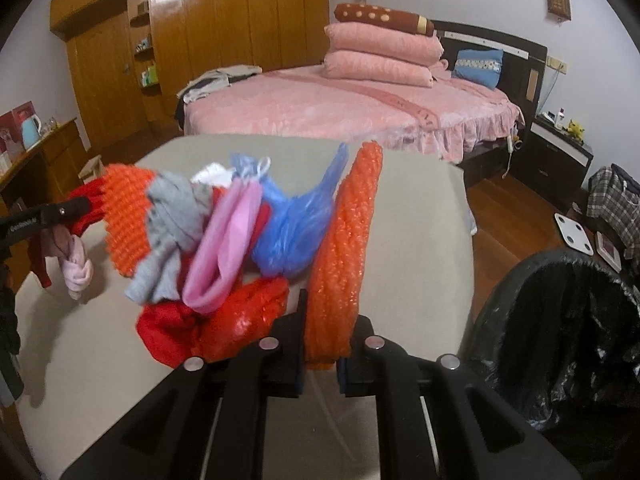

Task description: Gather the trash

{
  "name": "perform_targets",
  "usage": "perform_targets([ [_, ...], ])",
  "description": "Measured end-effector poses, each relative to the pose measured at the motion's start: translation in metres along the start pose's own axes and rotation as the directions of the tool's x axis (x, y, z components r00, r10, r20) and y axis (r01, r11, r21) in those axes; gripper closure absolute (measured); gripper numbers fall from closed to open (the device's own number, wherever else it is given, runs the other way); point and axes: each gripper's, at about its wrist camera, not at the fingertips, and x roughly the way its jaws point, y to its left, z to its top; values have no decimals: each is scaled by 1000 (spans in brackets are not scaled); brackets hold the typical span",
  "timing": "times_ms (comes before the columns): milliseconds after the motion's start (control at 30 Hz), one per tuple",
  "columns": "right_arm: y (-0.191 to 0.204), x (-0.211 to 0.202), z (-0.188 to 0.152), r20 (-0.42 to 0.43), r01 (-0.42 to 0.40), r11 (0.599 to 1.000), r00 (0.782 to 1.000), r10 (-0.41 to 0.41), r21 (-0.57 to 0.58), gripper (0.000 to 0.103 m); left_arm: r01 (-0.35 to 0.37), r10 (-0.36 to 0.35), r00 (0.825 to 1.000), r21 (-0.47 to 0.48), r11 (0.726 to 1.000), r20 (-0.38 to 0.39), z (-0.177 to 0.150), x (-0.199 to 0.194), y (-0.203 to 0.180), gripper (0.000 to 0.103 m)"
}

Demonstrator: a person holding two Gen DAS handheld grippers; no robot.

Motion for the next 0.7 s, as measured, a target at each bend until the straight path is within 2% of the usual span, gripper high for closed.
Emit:
perform_targets([
  [167,-6,-20,9,48,-12,1000,999,11,21,92,83,-82,995,-19,996,61,11,-25,-14,88],
  [233,-7,-26,11,63,-12,1000,998,11,20,92,96,-96,993,1,995,66,13,-29,-26,87],
  [500,-12,-24,3,37,-5,1000,999,4,28,92,115,-116,993,23,993,4,-9,-10,-50,87],
  [600,-15,-25,2,37,-4,1000,999,3,30,92,154,-155,988,30,988,9,-8,-9,-66,87],
  [633,-16,-25,3,38,-3,999,999,1,32,92,164,-164,987,31,986,3,-7,-6,-70,84],
  [667,-16,-25,3,39,-2,999,999,1,34,92,165,-165,986,29,986,-5,-7,-4,-71,72],
  [700,-17,-25,3,38,-2,999,999,1,36,92,168,-167,986,23,986,-21,-6,-1,-75,52],
])
